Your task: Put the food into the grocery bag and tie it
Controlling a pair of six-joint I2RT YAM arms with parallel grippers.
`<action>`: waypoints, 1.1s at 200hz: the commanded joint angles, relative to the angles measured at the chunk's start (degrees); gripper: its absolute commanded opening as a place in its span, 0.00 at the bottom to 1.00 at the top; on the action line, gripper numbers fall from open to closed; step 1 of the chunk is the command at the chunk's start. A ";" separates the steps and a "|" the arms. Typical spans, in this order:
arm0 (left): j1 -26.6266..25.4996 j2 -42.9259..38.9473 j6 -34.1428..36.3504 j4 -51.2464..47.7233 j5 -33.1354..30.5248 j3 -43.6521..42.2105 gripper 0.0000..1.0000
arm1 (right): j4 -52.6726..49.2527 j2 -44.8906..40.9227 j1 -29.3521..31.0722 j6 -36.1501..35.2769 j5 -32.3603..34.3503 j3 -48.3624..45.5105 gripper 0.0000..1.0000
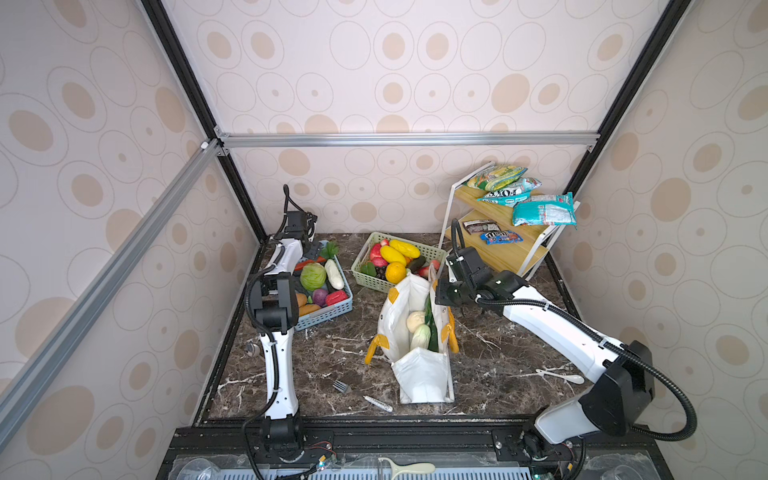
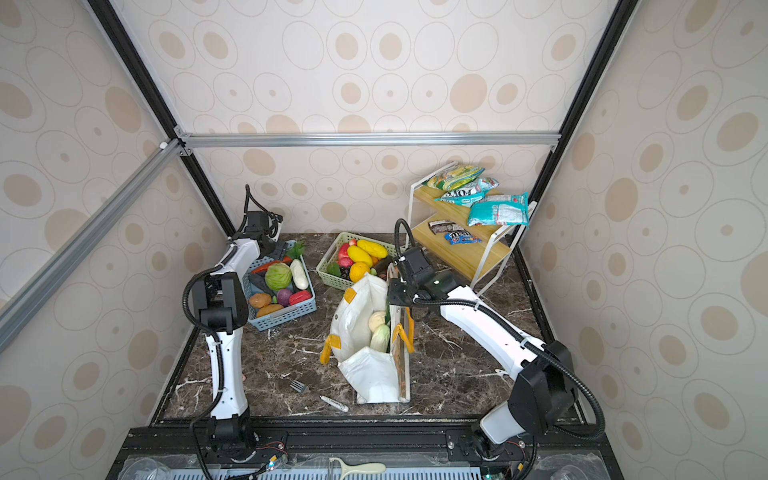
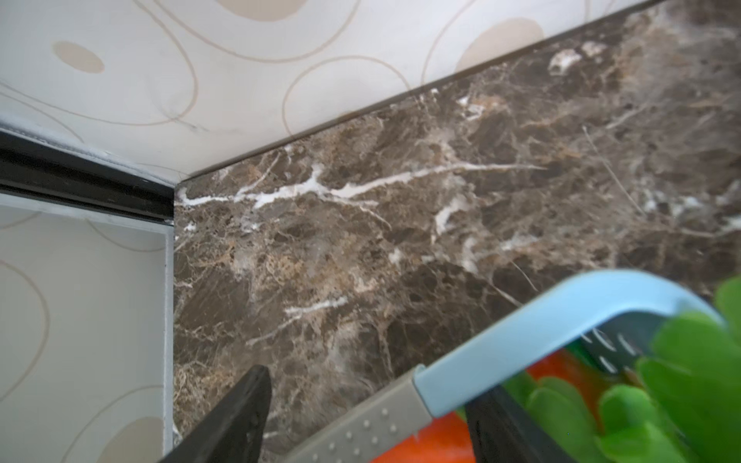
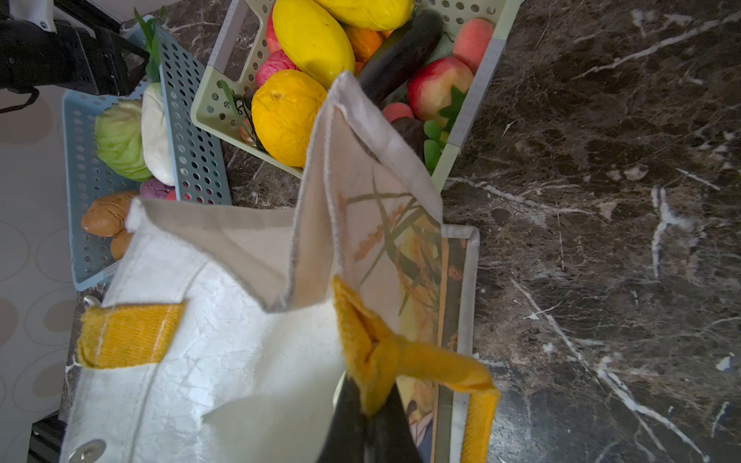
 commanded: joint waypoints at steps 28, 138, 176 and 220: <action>2.60 0.35 0.88 -2.38 0.62 -0.38 0.62 | -2.59 3.75 0.40 0.15 -1.14 1.54 0.00; 5.11 -14.65 -14.12 -0.65 -0.74 -22.99 0.41 | 0.52 0.44 0.44 -1.42 -3.41 0.02 0.00; 5.19 -20.52 -17.65 -0.14 -3.36 -30.00 0.43 | 0.09 -1.62 0.42 -3.48 -3.49 -0.50 0.00; 5.00 -27.19 -21.09 1.12 -3.46 -33.48 0.55 | 2.46 -3.74 0.39 -3.33 -3.74 -3.25 0.00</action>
